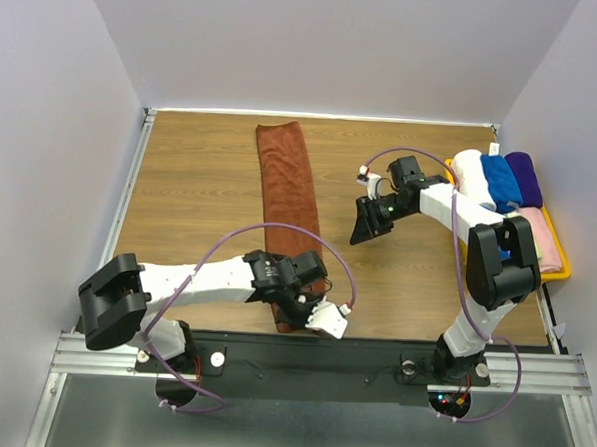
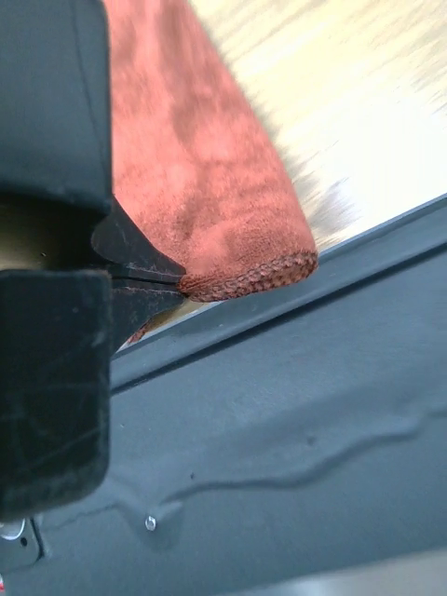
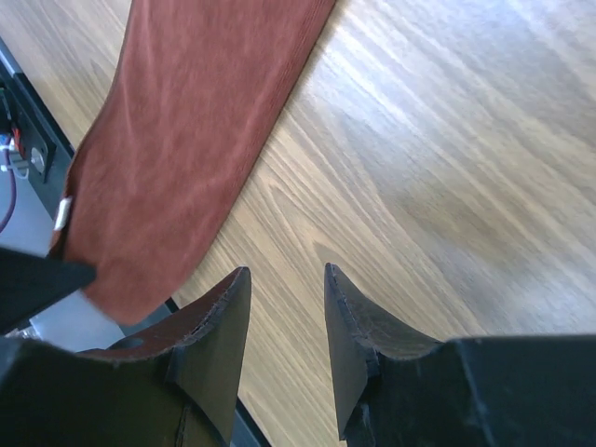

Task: Roll the towels
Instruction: Fold the towel

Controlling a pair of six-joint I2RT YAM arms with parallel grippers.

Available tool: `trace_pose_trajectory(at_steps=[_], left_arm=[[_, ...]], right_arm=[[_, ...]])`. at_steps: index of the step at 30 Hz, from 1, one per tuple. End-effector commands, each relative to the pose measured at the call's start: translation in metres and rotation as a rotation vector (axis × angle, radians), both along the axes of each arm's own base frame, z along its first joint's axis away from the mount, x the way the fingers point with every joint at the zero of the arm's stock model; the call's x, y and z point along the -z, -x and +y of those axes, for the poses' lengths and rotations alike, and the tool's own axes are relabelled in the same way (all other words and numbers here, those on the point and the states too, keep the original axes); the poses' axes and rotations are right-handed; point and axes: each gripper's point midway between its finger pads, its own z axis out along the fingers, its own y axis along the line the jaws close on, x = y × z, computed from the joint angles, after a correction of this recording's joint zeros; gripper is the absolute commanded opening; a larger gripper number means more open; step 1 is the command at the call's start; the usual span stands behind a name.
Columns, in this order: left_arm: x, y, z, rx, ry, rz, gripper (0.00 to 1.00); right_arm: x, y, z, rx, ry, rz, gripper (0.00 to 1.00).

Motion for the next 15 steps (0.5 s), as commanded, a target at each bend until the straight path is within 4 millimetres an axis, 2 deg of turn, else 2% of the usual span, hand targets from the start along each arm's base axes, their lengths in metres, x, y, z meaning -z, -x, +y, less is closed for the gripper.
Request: trace_pose_trajectory(at_steps=[1, 7, 11, 15], left_arm=[[-0.029, -0.003, -0.003, -0.009, 0.048, 0.050, 0.00], [-0.038, -0.068, -0.001, -0.126, 0.058, 0.010, 0.00], [-0.050, -0.111, -0.003, -0.165, 0.093, -0.092, 0.00], [-0.039, -0.144, 0.002, -0.207, 0.062, -0.102, 0.00]], right_arm=[[-0.024, -0.020, 0.000, 0.008, -0.027, -0.083, 0.43], [-0.024, -0.025, -0.002, 0.017, -0.030, -0.079, 0.44], [-0.023, -0.027, -0.002, 0.017, -0.030, -0.077, 0.44], [-0.020, -0.028, -0.003, 0.018, -0.029, -0.070, 0.44]])
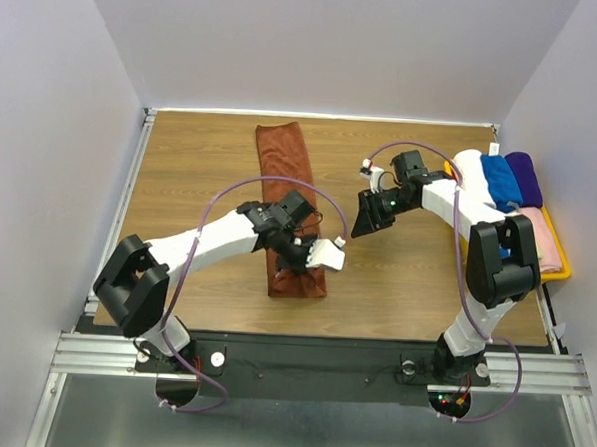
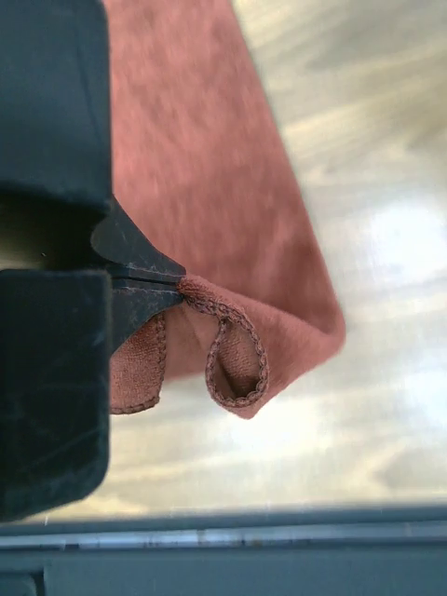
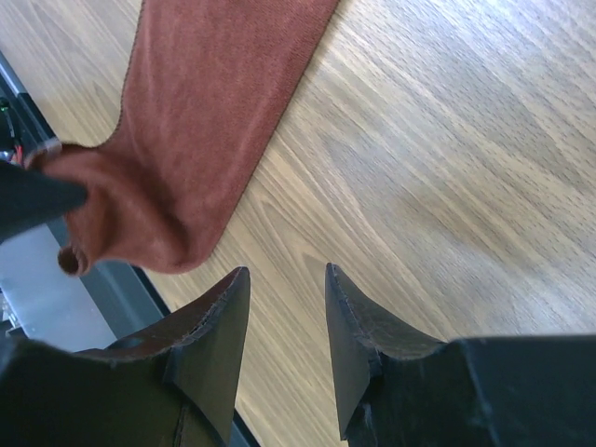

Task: Roll the towels
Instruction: Fold the towel

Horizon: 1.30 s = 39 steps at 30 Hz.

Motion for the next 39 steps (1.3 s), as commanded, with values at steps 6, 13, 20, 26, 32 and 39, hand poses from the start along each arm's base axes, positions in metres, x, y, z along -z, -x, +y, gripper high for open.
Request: trace_pose_trajectory(at_steps=[6, 13, 20, 26, 32, 39], left_arm=[[0.008, -0.071, 0.011, -0.078, -0.007, -0.030, 0.00], [0.007, -0.110, 0.010, -0.121, 0.002, -0.051, 0.02], [0.013, -0.137, 0.009, -0.153, -0.001, -0.057, 0.03], [0.022, -0.146, 0.014, -0.163, -0.021, -0.048, 0.04], [0.027, -0.150, 0.014, -0.168, -0.026, -0.043, 0.10], [0.003, -0.170, 0.019, -0.233, 0.011, -0.078, 0.32]], right_arm=[[-0.007, -0.013, -0.004, 0.002, -0.007, -0.035, 0.44], [-0.003, -0.014, -0.004, -0.003, -0.013, -0.020, 0.44], [0.002, -0.014, -0.006, -0.002, -0.011, -0.014, 0.44], [0.004, -0.013, -0.007, -0.004, -0.012, -0.006, 0.44], [0.007, -0.012, -0.008, -0.006, -0.012, 0.003, 0.44], [0.008, -0.011, -0.008, -0.008, -0.014, 0.007, 0.44]])
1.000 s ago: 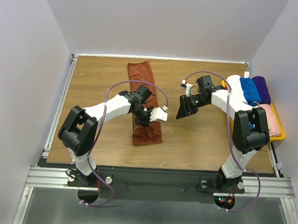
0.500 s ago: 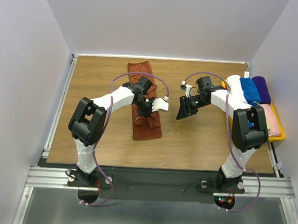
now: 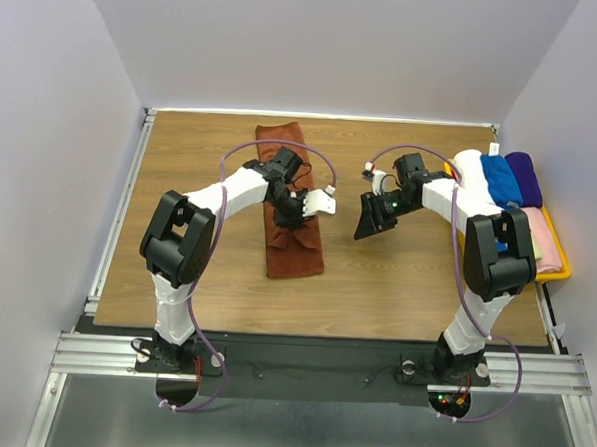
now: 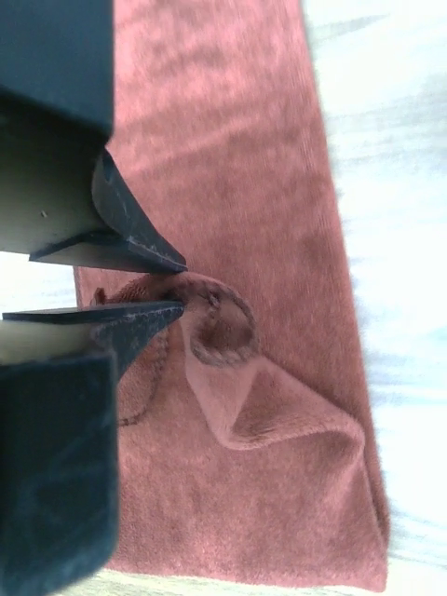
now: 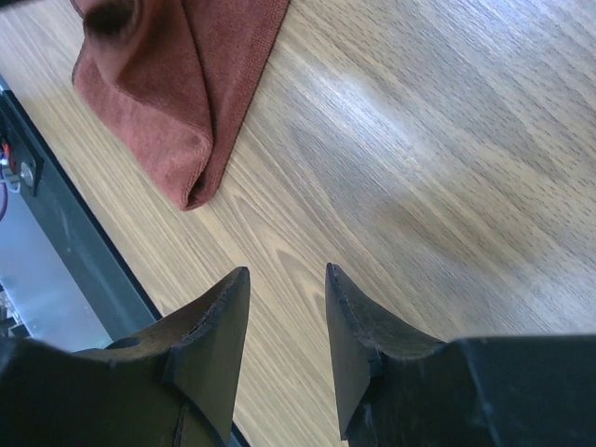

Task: Roll the towels
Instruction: Fold the towel

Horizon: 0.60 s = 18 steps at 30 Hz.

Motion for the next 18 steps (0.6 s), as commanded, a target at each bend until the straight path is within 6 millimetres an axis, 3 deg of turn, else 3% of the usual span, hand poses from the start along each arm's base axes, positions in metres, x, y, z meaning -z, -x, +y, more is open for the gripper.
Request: trace_pose_trajectory(at_steps=[1, 5, 10, 12, 18], left_arm=[[-0.038, -0.027, 0.000, -0.053, 0.058, -0.068, 0.33], [-0.061, -0.051, 0.018, -0.131, 0.069, -0.112, 0.42], [-0.086, -0.057, 0.037, -0.201, 0.107, -0.134, 0.47], [-0.094, -0.040, 0.039, -0.192, 0.146, -0.092, 0.47], [-0.087, 0.007, 0.038, -0.204, 0.215, 0.011, 0.43]], right_arm=[[-0.012, -0.007, 0.003, -0.015, -0.028, -0.034, 0.44], [-0.017, -0.012, 0.005, -0.011, -0.037, -0.040, 0.49], [-0.027, -0.017, 0.010, -0.011, -0.070, -0.048, 0.49], [-0.032, -0.018, 0.014, -0.018, -0.091, -0.052, 0.47], [-0.042, -0.022, 0.038, -0.063, -0.140, -0.049, 0.41]])
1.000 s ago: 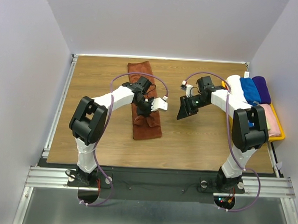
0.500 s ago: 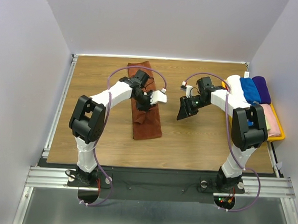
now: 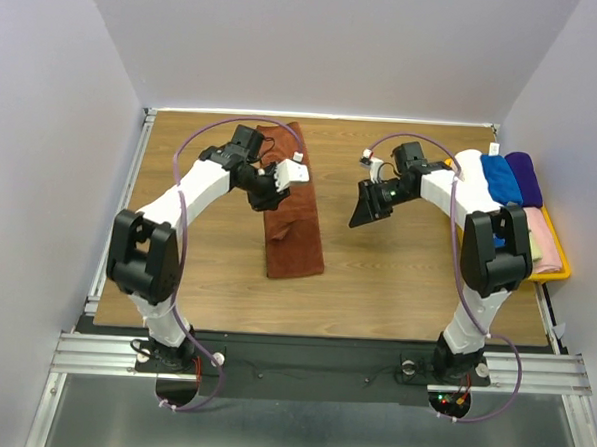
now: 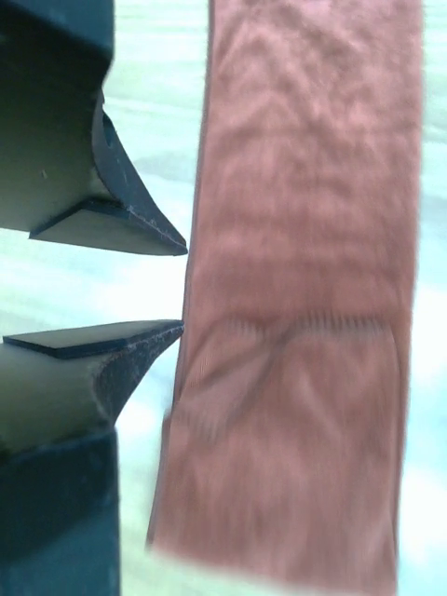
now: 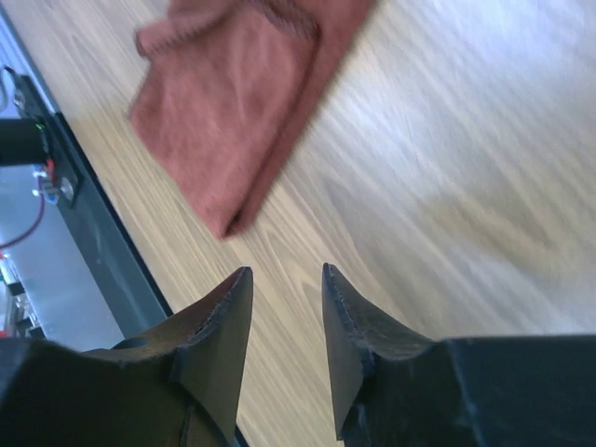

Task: Roll the towels
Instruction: Fold the towel

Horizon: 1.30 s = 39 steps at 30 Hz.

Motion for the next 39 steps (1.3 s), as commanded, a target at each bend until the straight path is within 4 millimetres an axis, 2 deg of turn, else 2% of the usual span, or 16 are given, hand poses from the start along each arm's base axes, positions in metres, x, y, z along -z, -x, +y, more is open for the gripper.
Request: trace_pose_trajectory(at_steps=[1, 4, 5, 6, 8, 14, 18, 21, 23, 26, 30, 33, 35, 36, 37, 39], left_arm=[[-0.019, 0.044, -0.013, 0.034, 0.114, 0.089, 0.38], [-0.007, 0.080, -0.024, 0.093, 0.129, 0.192, 0.33], [-0.003, 0.087, -0.027, 0.097, 0.127, 0.209, 0.32], [0.007, 0.098, -0.031, 0.111, 0.122, 0.225, 0.31], [0.020, 0.107, -0.031, 0.100, 0.114, 0.259, 0.31], [0.045, 0.114, -0.039, 0.104, 0.116, 0.361, 0.31], [0.058, 0.097, -0.039, 0.034, 0.102, 0.331, 0.31], [0.060, 0.066, -0.037, -0.049, 0.101, 0.259, 0.33], [0.063, 0.052, -0.033, -0.086, 0.089, 0.242, 0.34], [0.058, 0.027, -0.027, -0.146, 0.079, 0.187, 0.35], [0.050, -0.006, -0.010, -0.239, 0.026, 0.083, 0.35], [0.046, -0.017, -0.002, -0.272, 0.011, 0.047, 0.36], [0.039, -0.018, 0.002, -0.263, 0.011, 0.033, 0.39], [0.035, -0.012, -0.001, -0.231, 0.035, 0.042, 0.39], [0.018, -0.007, -0.003, -0.203, 0.065, 0.010, 0.40], [0.009, 0.013, -0.010, -0.137, 0.122, 0.014, 0.42]], right_arm=[[-0.014, -0.005, 0.026, -0.046, -0.066, -0.001, 0.39], [-0.016, -0.004, 0.042, -0.076, -0.078, 0.000, 0.38], [-0.012, -0.003, 0.049, -0.090, -0.077, 0.012, 0.38], [-0.014, -0.006, 0.053, -0.089, -0.083, 0.012, 0.38], [-0.013, -0.008, 0.058, -0.094, -0.090, 0.022, 0.37], [-0.012, -0.017, 0.066, -0.083, -0.100, 0.038, 0.36], [-0.007, -0.016, 0.066, -0.082, -0.095, 0.049, 0.36], [-0.004, -0.015, 0.065, -0.080, -0.090, 0.055, 0.37], [-0.002, -0.015, 0.066, -0.081, -0.087, 0.058, 0.40], [-0.001, -0.019, 0.066, -0.073, -0.078, 0.050, 0.42], [-0.002, -0.023, 0.069, -0.075, -0.075, 0.039, 0.43], [-0.002, -0.024, 0.071, -0.077, -0.077, 0.039, 0.43], [-0.002, -0.023, 0.072, -0.080, -0.080, 0.040, 0.43], [-0.002, -0.022, 0.073, -0.084, -0.083, 0.040, 0.43], [-0.004, -0.022, 0.075, -0.088, -0.084, 0.035, 0.43], [-0.009, -0.020, 0.079, -0.102, -0.100, 0.029, 0.43]])
